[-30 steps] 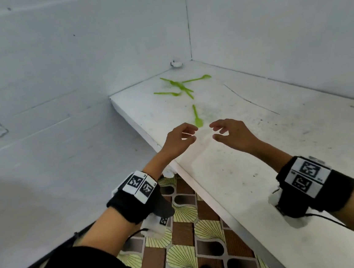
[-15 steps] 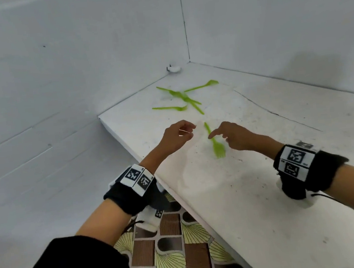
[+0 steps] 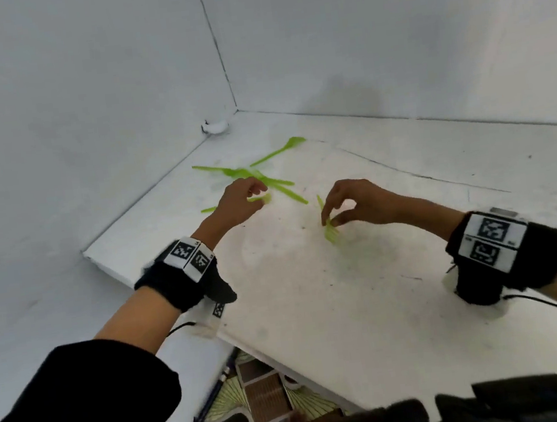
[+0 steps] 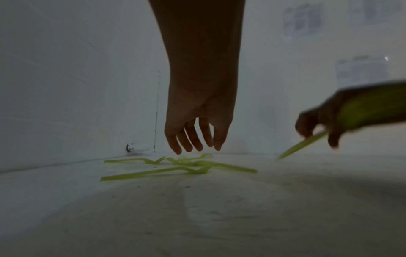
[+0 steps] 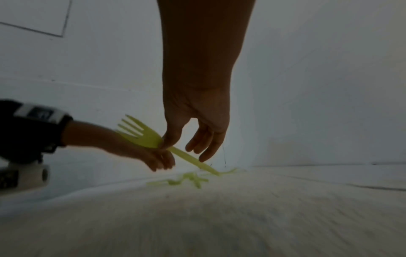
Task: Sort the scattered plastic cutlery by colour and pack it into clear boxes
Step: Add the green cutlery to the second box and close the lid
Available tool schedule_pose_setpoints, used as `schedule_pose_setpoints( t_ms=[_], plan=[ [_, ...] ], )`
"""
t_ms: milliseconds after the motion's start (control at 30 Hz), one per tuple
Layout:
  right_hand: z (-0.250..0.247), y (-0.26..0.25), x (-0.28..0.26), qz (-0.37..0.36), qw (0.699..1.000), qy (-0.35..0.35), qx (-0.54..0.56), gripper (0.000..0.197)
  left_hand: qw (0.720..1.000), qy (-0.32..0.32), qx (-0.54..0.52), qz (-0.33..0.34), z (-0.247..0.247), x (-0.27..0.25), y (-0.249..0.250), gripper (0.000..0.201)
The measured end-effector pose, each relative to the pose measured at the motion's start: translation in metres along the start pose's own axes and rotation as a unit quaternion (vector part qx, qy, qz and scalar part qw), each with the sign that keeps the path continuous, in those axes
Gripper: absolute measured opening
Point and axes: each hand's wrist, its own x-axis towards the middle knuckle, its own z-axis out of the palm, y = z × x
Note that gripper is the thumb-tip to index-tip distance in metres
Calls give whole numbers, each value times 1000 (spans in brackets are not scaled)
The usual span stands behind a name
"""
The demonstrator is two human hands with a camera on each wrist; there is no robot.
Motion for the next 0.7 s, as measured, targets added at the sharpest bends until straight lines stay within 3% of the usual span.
schedule_pose_setpoints(
  t_ms=[133,233,333,500,600,700],
  plan=[
    [-13,-20,35,63,980,168,82,16,992,-86,90,-20,3,39,-32,37],
    [-21,-37,64,103,961,208,148,7,977,-161,140,5,7,59,-39,42],
    [-23,-44,87,131,948,236,166,16,972,-202,112,51,8,75,-44,40],
    [-1,-40,122,196,939,233,160,6,966,-236,18,108,-1,95,-56,18],
    [15,-28,141,243,946,199,78,17,968,-225,-80,75,-18,101,-63,10],
    [31,-20,152,262,953,151,16,25,972,-180,-111,101,-38,109,-67,8]
  ],
)
